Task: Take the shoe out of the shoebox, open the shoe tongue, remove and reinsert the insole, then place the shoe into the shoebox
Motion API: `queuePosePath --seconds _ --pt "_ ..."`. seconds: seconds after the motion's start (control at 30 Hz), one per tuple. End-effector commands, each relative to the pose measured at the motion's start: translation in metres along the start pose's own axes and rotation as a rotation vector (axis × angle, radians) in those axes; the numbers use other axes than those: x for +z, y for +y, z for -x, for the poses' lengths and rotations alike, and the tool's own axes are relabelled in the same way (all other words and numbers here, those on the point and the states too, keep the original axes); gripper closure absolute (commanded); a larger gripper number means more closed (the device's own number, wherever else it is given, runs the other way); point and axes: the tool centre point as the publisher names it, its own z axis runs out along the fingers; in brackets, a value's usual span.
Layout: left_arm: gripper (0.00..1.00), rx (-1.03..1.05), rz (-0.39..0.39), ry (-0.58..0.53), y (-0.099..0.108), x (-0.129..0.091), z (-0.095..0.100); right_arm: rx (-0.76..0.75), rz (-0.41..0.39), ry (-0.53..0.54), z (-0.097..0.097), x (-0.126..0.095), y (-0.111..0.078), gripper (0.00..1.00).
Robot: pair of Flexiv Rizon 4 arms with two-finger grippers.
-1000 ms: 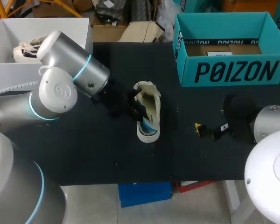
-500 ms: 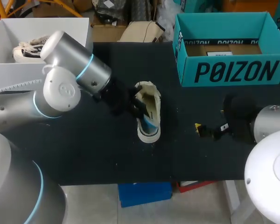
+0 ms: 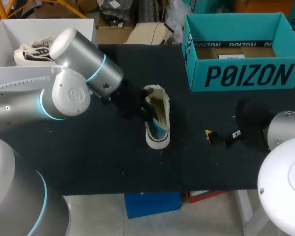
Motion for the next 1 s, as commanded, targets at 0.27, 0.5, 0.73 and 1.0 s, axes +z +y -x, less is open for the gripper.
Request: queuePosePath --seconds 0.27,0.5,0.73,1.0 --pt "0.0 0.013 -0.063 -0.065 -0.019 -0.025 0.013 0.001 0.004 -0.002 -0.001 0.0 -0.002 0.0" --pt "0.31 0.027 -0.1 -0.108 -0.032 -0.035 0.02 0.001 0.004 -0.002 -0.001 0.0 -0.002 0.0" --pt "1.0 0.064 -0.028 -0.016 -0.035 -0.028 0.024 0.001 0.004 -0.002 -0.001 0.0 -0.002 0.0" --pt "1.0 0.09 0.01 0.169 -0.035 -0.019 0.01 0.001 0.004 -0.002 -0.001 0.0 -0.002 0.0"
